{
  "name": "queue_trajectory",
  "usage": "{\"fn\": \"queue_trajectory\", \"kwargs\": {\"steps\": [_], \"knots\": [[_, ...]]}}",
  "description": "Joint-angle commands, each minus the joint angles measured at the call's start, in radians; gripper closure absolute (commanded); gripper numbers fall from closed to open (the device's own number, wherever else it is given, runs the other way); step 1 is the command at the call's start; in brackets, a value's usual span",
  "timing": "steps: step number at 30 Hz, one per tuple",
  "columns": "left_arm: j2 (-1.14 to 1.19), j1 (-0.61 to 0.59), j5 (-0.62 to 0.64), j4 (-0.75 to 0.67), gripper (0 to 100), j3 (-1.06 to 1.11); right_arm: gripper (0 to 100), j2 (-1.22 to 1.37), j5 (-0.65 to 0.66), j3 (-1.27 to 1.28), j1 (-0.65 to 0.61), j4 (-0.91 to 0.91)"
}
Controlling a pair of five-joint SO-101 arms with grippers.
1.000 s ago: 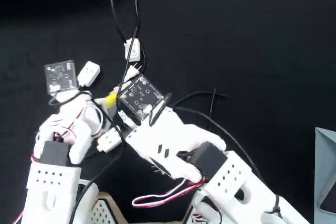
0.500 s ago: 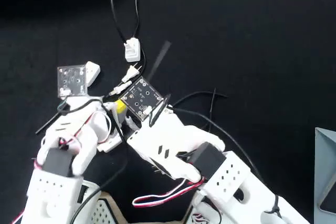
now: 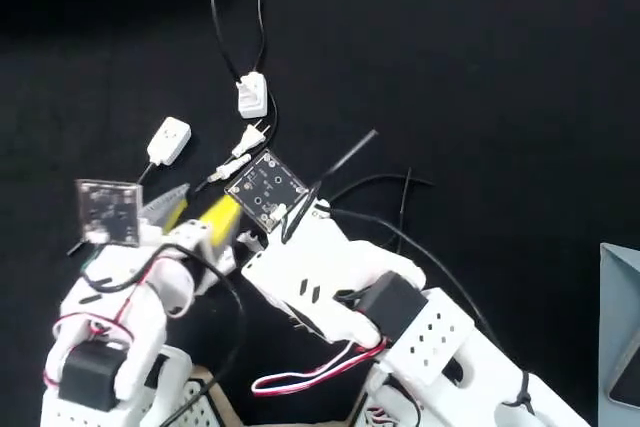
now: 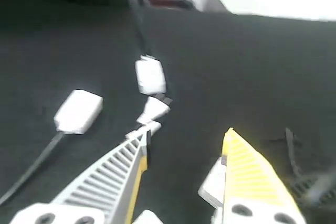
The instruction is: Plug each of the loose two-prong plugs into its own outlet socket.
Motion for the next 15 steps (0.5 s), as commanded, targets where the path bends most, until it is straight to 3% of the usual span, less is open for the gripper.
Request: {"fn": "queue_trajectory", "kwargs": {"steps": [1, 7, 15], "knots": [[-0.009, -0.209, -0.011, 0.003, 77, 0.002, 98.7, -0.013, -0.040, -0.010, -0.009, -0.017], [-0.014, -0.524, -0.011, -0.006, 76, 0.097, 98.7, 0.128, -0.098, -0.010, -0.009, -0.107], [-0.014, -0.636, -0.011, -0.057, 76, 0.236, 98.7, 0.489, -0.178, -0.033, -0.012, -0.385]]}}
